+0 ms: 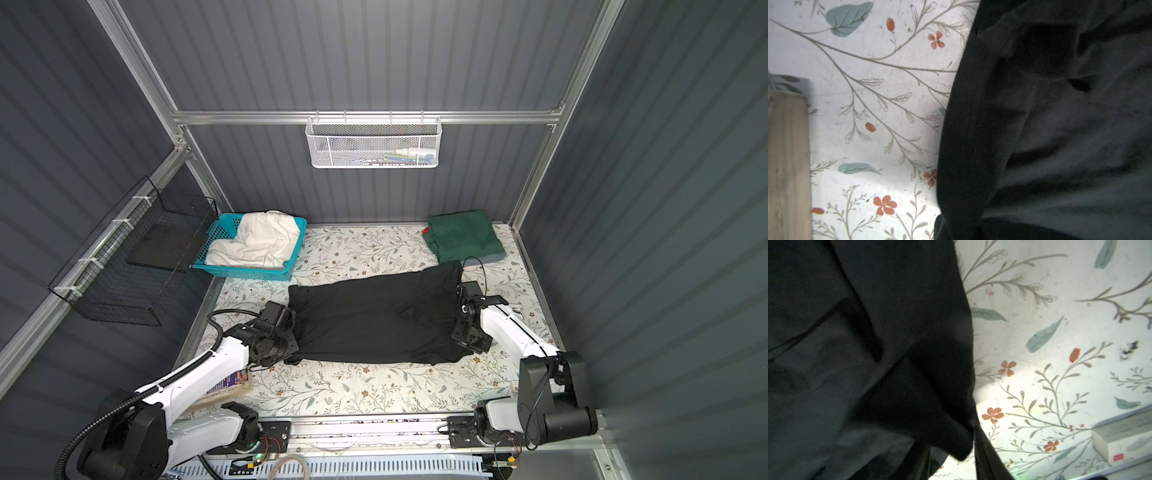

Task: Fold and stack the t-shirts

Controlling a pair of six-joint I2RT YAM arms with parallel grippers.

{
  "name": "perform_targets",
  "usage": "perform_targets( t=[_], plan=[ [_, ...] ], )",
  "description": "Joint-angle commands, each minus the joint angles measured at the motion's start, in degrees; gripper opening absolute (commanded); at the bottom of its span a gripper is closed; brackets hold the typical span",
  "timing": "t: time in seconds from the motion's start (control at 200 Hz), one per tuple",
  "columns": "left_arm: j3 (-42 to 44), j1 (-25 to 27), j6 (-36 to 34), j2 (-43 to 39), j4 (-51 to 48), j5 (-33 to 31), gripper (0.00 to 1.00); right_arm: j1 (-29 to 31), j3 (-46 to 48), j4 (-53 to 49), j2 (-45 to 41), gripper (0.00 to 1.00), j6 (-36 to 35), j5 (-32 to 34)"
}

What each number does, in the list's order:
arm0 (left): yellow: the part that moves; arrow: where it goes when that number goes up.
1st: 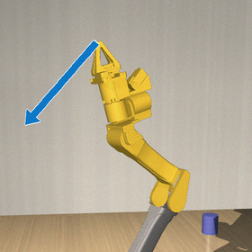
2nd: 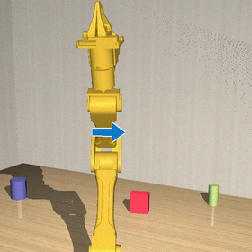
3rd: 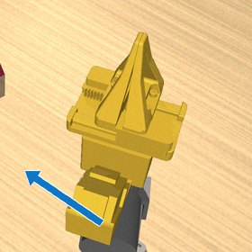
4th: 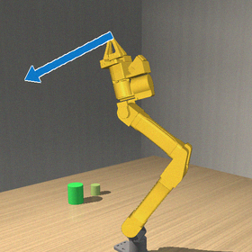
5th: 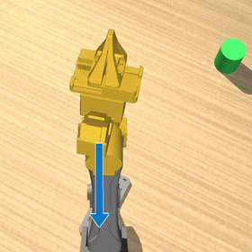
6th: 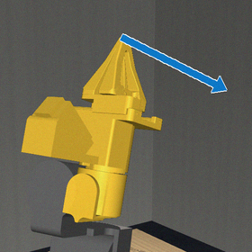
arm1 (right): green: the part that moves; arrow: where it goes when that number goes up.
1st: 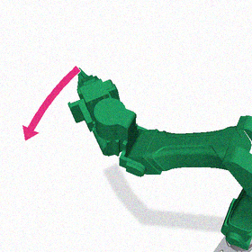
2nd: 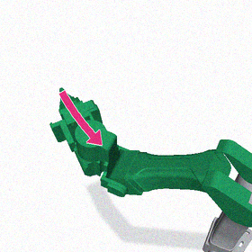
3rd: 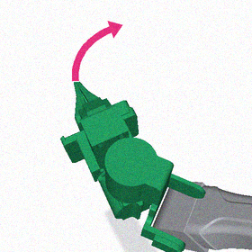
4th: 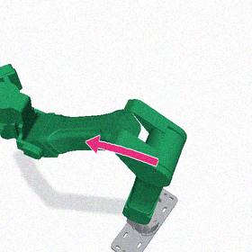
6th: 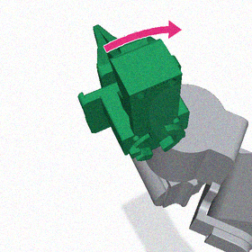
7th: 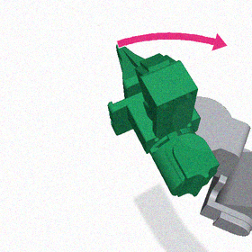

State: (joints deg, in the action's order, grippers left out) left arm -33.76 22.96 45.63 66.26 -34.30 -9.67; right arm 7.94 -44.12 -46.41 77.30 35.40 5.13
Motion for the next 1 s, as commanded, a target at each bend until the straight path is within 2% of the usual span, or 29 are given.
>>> perform_targets(
  t=[0.0, 0.27, 0.545, 0.76, 0.82, 0.995],
  plan=[
    [-1.16, 0.24, -1.20, 0.84, -1.48, -1.46, 0.00, -0.39, -0.44, 0.83, 0.68, 0.36, -0.92, 1.08],
    [-1.79, 0.24, -1.64, 1.26, -1.62, -1.74, 0.00, -0.39, -0.19, 3.40, 4.47, 0.31, -3.52, 2.03],
    [-2.11, 0.24, -2.32, 2.54, -1.91, -2.34, 0.00, -0.39, -0.86, 4.51, -0.11, 0.00, -3.32, 3.32],
    [-2.66, 0.24, -2.96, 3.55, -2.08, -2.72, 0.00, -0.39, -2.51, 1.06, 0.53, 0.00, -4.50, 4.63],
    [-2.55, 0.24, -3.04, 3.55, -2.00, -2.69, 0.00, -0.39, -2.00, 1.56, 0.41, 0.17, -4.72, 3.92],
    [-2.45, 0.24, -3.00, 4.29, -1.55, -2.41, 0.00, -0.39, -1.41, 3.07, 2.08, 0.18, -4.27, 2.44]
  ],
)
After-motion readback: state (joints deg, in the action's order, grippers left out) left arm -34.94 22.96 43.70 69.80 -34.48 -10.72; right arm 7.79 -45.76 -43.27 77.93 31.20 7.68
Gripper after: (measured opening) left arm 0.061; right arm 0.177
